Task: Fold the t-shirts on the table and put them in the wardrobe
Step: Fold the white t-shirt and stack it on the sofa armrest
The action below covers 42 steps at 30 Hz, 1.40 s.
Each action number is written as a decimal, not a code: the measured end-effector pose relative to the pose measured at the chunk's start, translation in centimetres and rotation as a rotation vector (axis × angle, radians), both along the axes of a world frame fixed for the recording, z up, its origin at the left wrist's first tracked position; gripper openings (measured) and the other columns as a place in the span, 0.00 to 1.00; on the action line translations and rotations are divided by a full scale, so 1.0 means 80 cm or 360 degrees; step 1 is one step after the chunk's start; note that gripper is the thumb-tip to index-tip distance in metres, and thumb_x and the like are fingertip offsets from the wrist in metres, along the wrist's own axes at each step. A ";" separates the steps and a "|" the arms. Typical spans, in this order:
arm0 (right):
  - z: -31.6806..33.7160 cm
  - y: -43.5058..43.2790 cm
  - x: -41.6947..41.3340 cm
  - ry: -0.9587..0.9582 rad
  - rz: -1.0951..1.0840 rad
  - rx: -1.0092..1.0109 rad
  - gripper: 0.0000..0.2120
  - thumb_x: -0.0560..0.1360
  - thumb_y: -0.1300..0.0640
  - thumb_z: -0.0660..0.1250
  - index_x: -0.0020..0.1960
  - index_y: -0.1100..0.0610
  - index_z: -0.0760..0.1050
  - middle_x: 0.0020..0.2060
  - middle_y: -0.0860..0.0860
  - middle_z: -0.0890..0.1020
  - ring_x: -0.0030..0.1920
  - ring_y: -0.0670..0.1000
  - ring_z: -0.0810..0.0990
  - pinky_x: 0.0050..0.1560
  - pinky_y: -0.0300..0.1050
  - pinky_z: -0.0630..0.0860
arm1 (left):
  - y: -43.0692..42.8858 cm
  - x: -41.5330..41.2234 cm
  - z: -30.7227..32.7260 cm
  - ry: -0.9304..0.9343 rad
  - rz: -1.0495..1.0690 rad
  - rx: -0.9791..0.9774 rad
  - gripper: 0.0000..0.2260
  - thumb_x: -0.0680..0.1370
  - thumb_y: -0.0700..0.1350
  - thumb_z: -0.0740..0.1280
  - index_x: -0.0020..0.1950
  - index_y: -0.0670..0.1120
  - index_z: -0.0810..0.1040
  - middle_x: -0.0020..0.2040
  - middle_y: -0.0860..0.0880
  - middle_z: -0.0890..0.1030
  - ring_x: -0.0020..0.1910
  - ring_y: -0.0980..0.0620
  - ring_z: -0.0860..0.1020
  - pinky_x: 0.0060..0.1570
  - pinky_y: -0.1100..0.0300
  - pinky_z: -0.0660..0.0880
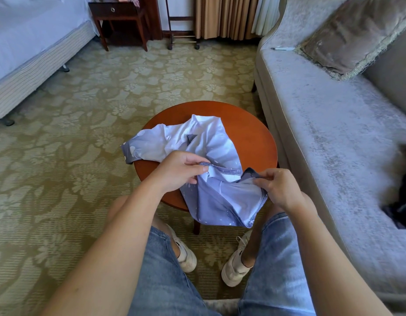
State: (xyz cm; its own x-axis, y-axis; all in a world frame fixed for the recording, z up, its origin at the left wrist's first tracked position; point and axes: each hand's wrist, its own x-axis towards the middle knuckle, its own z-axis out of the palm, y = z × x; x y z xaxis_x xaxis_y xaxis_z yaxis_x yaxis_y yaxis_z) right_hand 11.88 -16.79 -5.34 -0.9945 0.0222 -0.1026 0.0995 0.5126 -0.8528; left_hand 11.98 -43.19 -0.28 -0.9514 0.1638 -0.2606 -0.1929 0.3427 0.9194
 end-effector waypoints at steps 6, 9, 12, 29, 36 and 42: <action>0.014 0.002 -0.005 -0.0043 0.0163 0.0092 0.07 0.73 0.61 0.73 0.40 0.50 0.83 0.34 0.44 0.83 0.37 0.44 0.77 0.40 0.39 0.72 | -0.006 0.003 0.007 -0.0060 0.0110 0.0172 0.08 0.78 0.39 0.68 0.55 0.48 0.82 0.44 0.51 0.83 0.40 0.57 0.81 0.40 0.65 0.78; 0.043 -0.007 -0.014 0.0042 0.0103 -0.0023 0.06 0.74 0.63 0.71 0.39 0.56 0.83 0.29 0.50 0.80 0.27 0.43 0.73 0.30 0.36 0.69 | -0.008 -0.001 0.016 -0.0069 0.0379 0.0381 0.10 0.79 0.40 0.68 0.59 0.41 0.81 0.42 0.49 0.83 0.38 0.53 0.79 0.36 0.64 0.78; 0.084 -0.018 -0.026 0.0094 -0.0043 -0.0379 0.09 0.75 0.66 0.69 0.36 0.62 0.79 0.26 0.54 0.74 0.25 0.46 0.69 0.26 0.38 0.66 | -0.015 -0.013 0.044 0.0015 0.0639 0.0681 0.06 0.80 0.38 0.66 0.54 0.42 0.81 0.39 0.50 0.84 0.35 0.54 0.80 0.35 0.65 0.77; 0.393 -0.046 -0.035 0.0749 -0.0296 -0.1381 0.15 0.76 0.67 0.62 0.33 0.57 0.78 0.26 0.52 0.79 0.26 0.48 0.78 0.33 0.40 0.77 | -0.044 -0.016 0.329 0.0819 0.0996 0.1524 0.08 0.81 0.34 0.60 0.47 0.44 0.74 0.44 0.47 0.79 0.41 0.56 0.79 0.36 0.67 0.79; 0.454 -0.036 -0.050 0.0784 -0.0242 -0.1136 0.09 0.80 0.64 0.62 0.45 0.59 0.80 0.33 0.53 0.82 0.29 0.47 0.81 0.38 0.40 0.81 | -0.067 -0.020 0.377 0.0887 0.1073 0.1393 0.09 0.81 0.34 0.60 0.45 0.44 0.74 0.42 0.46 0.79 0.39 0.55 0.79 0.38 0.68 0.79; 0.464 -0.050 -0.109 0.0810 -0.0294 -0.1031 0.13 0.80 0.65 0.61 0.39 0.57 0.79 0.32 0.53 0.81 0.30 0.48 0.80 0.34 0.39 0.79 | -0.080 -0.090 0.364 0.0686 0.1122 0.1588 0.09 0.84 0.36 0.55 0.48 0.42 0.73 0.58 0.42 0.79 0.63 0.48 0.77 0.44 0.66 0.78</action>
State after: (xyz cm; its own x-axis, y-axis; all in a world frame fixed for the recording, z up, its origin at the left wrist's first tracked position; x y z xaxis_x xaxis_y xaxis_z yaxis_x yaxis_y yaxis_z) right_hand 3.14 -20.77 31.78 -0.9091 0.2800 0.3083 -0.3422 -0.0801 -0.9362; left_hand 4.77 -49.57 28.81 -0.8879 -0.4591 0.0301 0.3236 -0.5766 0.7502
